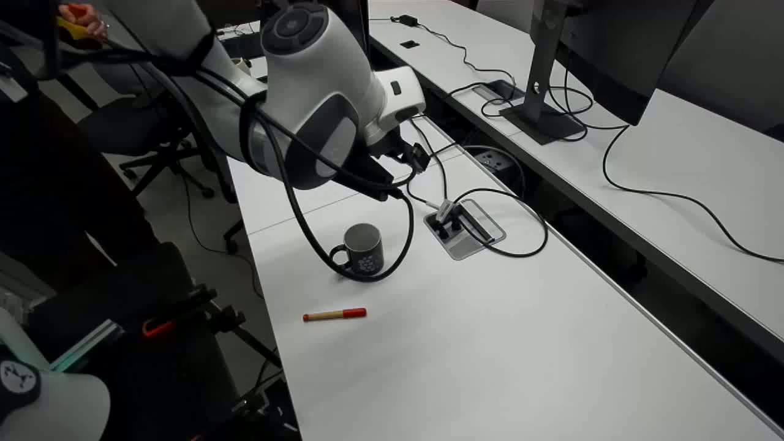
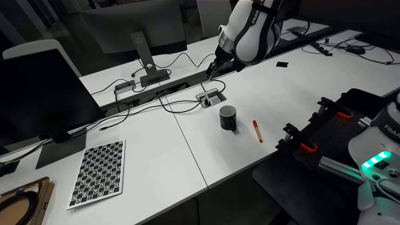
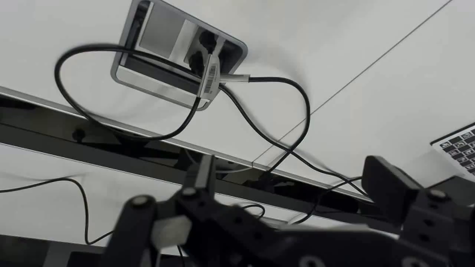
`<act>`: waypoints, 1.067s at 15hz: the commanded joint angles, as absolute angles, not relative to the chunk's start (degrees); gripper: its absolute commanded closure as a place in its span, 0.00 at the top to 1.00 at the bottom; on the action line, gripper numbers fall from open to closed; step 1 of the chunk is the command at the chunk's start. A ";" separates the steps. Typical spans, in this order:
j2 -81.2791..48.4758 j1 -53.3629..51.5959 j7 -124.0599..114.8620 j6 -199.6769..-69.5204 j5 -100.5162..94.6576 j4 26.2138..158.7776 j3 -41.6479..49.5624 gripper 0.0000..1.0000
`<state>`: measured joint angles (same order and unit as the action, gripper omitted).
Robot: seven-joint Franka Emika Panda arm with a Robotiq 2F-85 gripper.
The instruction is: Rotate the black cup counterclockwise so that the handle is on the right side
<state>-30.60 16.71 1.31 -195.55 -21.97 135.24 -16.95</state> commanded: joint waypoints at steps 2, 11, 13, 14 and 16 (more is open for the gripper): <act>-30.60 16.71 1.31 -195.55 -21.97 135.24 -16.95 1.00; -30.60 16.71 1.31 -195.55 -21.97 135.24 -16.95 1.00; -30.22 16.14 2.33 -195.56 -20.44 135.55 -16.79 1.00; -30.12 16.89 1.44 -195.12 -22.13 135.59 -17.29 1.00; -30.12 17.70 1.35 -194.80 -22.75 135.76 -18.20 1.00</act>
